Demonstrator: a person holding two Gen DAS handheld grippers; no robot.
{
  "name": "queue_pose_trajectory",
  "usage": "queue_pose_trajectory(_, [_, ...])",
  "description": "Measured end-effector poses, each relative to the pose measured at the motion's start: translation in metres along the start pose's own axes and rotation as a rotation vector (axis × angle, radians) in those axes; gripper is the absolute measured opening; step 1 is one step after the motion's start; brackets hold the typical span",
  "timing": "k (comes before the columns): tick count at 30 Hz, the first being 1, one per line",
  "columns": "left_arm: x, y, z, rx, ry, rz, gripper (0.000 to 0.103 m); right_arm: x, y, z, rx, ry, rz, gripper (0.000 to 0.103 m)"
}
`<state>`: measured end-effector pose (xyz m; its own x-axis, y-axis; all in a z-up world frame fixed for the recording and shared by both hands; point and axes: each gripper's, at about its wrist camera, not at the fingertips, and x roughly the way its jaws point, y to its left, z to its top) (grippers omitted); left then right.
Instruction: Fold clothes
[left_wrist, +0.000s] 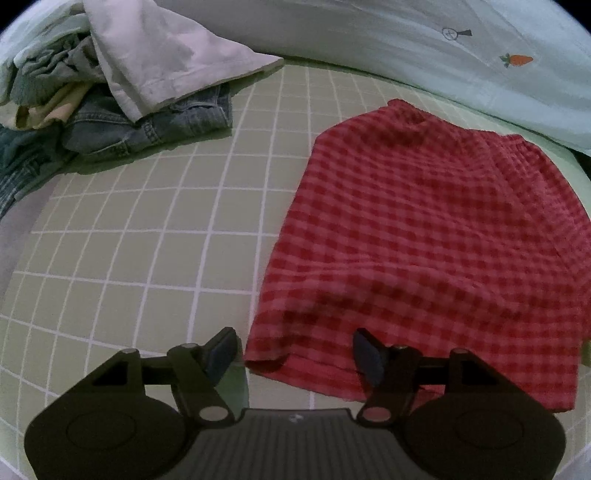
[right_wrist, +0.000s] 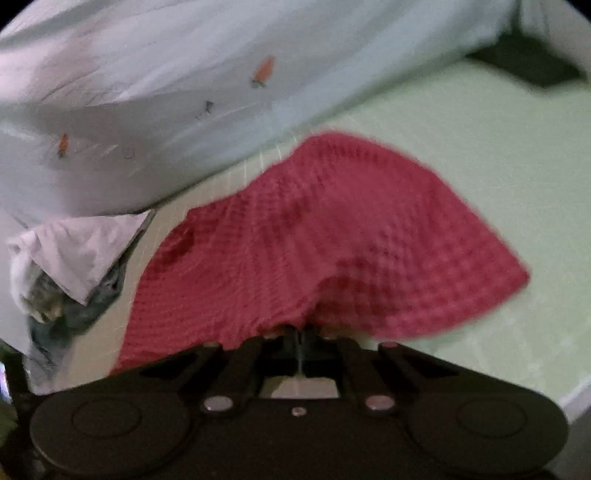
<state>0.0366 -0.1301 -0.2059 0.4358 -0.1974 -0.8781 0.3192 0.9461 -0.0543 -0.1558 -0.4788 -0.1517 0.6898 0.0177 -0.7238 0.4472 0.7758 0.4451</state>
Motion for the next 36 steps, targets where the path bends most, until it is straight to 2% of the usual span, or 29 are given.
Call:
queue_pose_trajectory(2, [0.001,0.001,0.002,0.003,0.005,-0.003,0.071,0.015,-0.006,-0.008,-0.014,0.094,-0.122,0.002])
queue_pose_trajectory(4, [0.001,0.004,0.003,-0.009,0.007,-0.012,0.071,0.015,-0.010,-0.014,0.009,0.102,-0.121,0.004])
queue_pose_trajectory(5, [0.001,0.006,0.004,-0.022,0.005,-0.018,0.071,0.009,-0.014,-0.016,0.067,0.083,-0.079,0.009])
queue_pose_trajectory(6, [0.001,0.007,0.004,-0.034,0.003,-0.023,0.071,0.008,-0.012,-0.017,0.068,0.076,-0.089,0.022])
queue_pose_trajectory(8, [0.002,0.007,0.005,-0.045,0.003,-0.024,0.071,0.007,-0.008,-0.020,0.059,0.064,-0.117,0.040])
queue_pose_trajectory(9, [0.002,0.007,0.006,-0.046,0.004,-0.024,0.070,0.006,-0.006,-0.021,0.054,0.058,-0.131,0.043])
queue_pose_trajectory(11, [0.002,0.005,0.005,-0.039,0.004,-0.018,0.071,0.013,0.005,-0.027,-0.050,0.080,-0.189,0.046])
queue_pose_trajectory(14, [0.002,0.003,0.005,-0.029,0.004,-0.010,0.070,0.025,0.018,-0.037,-0.180,0.102,-0.225,0.051])
queue_pose_trajectory(19, [0.003,0.003,0.004,-0.016,0.003,-0.010,0.070,0.048,0.043,-0.048,-0.447,0.057,-0.306,0.054])
queue_pose_trajectory(20, [0.002,0.003,0.004,-0.017,0.003,-0.012,0.071,0.049,0.048,-0.048,-0.478,0.045,-0.300,0.054])
queue_pose_trajectory(22, [0.002,0.005,0.005,-0.021,0.003,-0.016,0.071,0.048,0.052,-0.042,-0.480,0.041,-0.249,0.043])
queue_pose_trajectory(24, [0.002,0.005,0.005,-0.029,0.003,-0.020,0.071,0.045,0.054,-0.035,-0.456,0.038,-0.209,0.003])
queue_pose_trajectory(26, [0.002,0.007,0.005,-0.041,0.004,-0.027,0.071,0.034,0.054,-0.025,-0.370,0.031,-0.164,0.003])
queue_pose_trajectory(29, [0.001,0.010,0.006,-0.064,0.001,-0.040,0.071,0.009,0.046,-0.013,-0.165,0.010,-0.036,0.002])
queue_pose_trajectory(31, [0.001,0.012,0.006,-0.071,0.000,-0.046,0.070,-0.006,0.032,-0.010,0.018,-0.001,0.079,0.002])
queue_pose_trajectory(33, [0.001,0.012,0.007,-0.072,0.001,-0.048,0.071,-0.004,0.014,-0.014,0.164,0.036,0.131,0.002])
queue_pose_trajectory(36, [0.001,0.015,0.007,-0.084,0.006,-0.049,0.070,0.016,0.001,-0.028,0.185,0.186,0.014,0.002])
